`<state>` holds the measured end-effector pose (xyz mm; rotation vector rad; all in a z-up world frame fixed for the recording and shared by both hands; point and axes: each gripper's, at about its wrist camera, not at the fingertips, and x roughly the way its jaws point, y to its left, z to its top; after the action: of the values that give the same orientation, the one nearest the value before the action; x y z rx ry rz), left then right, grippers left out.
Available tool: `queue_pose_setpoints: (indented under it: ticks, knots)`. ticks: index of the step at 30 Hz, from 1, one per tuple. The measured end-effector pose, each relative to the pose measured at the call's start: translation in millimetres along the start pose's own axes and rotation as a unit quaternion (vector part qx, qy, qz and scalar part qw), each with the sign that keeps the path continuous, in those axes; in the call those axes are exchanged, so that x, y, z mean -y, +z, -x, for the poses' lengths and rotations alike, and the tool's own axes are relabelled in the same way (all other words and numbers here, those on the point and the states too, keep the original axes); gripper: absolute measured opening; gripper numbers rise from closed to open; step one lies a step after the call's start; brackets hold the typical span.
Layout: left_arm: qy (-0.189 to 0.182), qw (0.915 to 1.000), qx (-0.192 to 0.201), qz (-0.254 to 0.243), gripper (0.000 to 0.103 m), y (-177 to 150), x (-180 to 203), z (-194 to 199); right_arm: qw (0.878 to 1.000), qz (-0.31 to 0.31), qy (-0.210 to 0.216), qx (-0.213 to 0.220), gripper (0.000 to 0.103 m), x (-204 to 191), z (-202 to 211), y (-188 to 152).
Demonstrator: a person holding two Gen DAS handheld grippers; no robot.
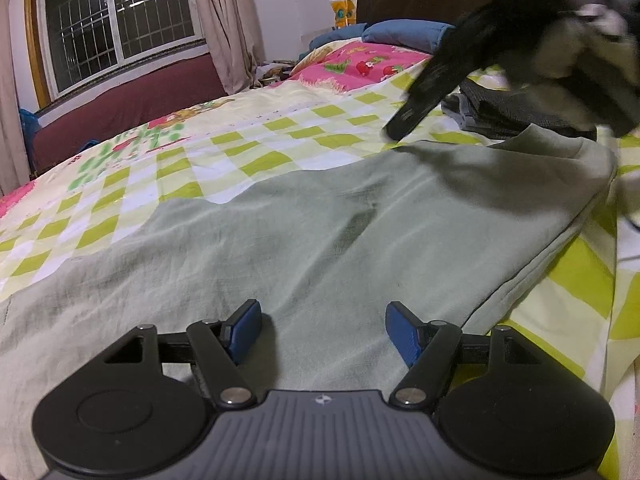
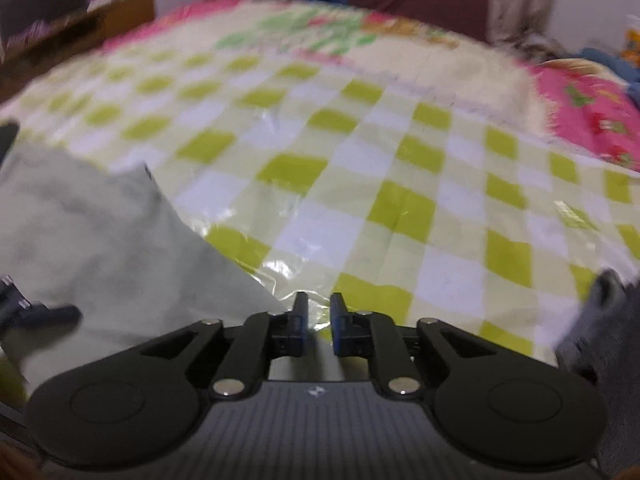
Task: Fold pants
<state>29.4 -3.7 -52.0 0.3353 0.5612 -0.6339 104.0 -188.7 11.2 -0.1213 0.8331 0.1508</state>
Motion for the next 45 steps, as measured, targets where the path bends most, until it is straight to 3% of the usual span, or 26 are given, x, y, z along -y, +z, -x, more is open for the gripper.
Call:
queue_pose_setpoints:
  ticks: [3,5,7,8,10,15,17,20,25,29,33,40,45]
  knots:
    - [0.002,1.0,0.0,-0.002,0.083,-0.1,0.7,0.1,0.999,-0.039,-0.028,0.011,0.022,14.2,28.9,-29.3]
    - [0.006,1.0,0.001,-0.006,0.083,-0.5,1.9,-0.3,0.994,-0.073,-0.075,-0.025,0.022,37.3,31.6,-56.7]
    - [0.014,0.9998,0.001,-0.011,0.086,-1.0,4.3,-0.6,0.98,-0.138,-0.13,-0.068,0.018,73.3,29.3,-85.6]
    - [0.019,0.9997,0.001,-0.013,0.087,-1.1,5.5,-0.9,0.972,-0.181,-0.13,-0.067,0.017,91.4,34.9,-97.5]
    - [0.025,0.9995,0.001,-0.018,0.088,-0.9,7.0,-0.1,0.963,-0.245,-0.109,-0.028,0.015,110.5,56.6,-109.0]
    - [0.056,0.9972,-0.006,-0.049,0.09,4.1,18.6,2.3,0.946,-0.285,-0.139,0.07,0.023,120.6,111.0,-131.2]
    - [0.068,0.9954,-0.011,-0.067,0.089,7.9,26.2,2.9,0.938,-0.3,-0.151,0.085,0.025,125.3,122.7,-144.3]
    - [0.075,0.9932,-0.02,-0.087,0.089,13.2,34.1,4.1,0.934,-0.306,-0.172,0.071,0.026,136.0,124.4,-161.7]
    - [0.073,0.992,-0.034,-0.097,0.089,23.9,42.5,2.1,0.917,-0.356,-0.169,0.058,0.033,149.8,127.8,-186.1]
    - [0.072,0.9902,-0.033,-0.115,0.089,30.3,52.4,1.1,0.886,-0.442,-0.117,0.08,0.033,160.6,148.1,-214.7]
    - [0.067,0.9898,-0.029,-0.122,0.089,36.4,60.9,-0.9,0.866,-0.485,-0.072,0.097,0.034,155.3,162.9,-231.3]
    - [0.056,0.9902,-0.02,-0.126,0.089,44.5,72.2,0.1,0.856,-0.505,-0.042,0.101,0.041,151.3,145.3,-224.2]
    - [0.049,0.9896,-0.014,-0.135,0.089,46.0,78.0,3.4,0.832,-0.541,-0.026,0.118,0.041,153.7,147.5,-233.2]
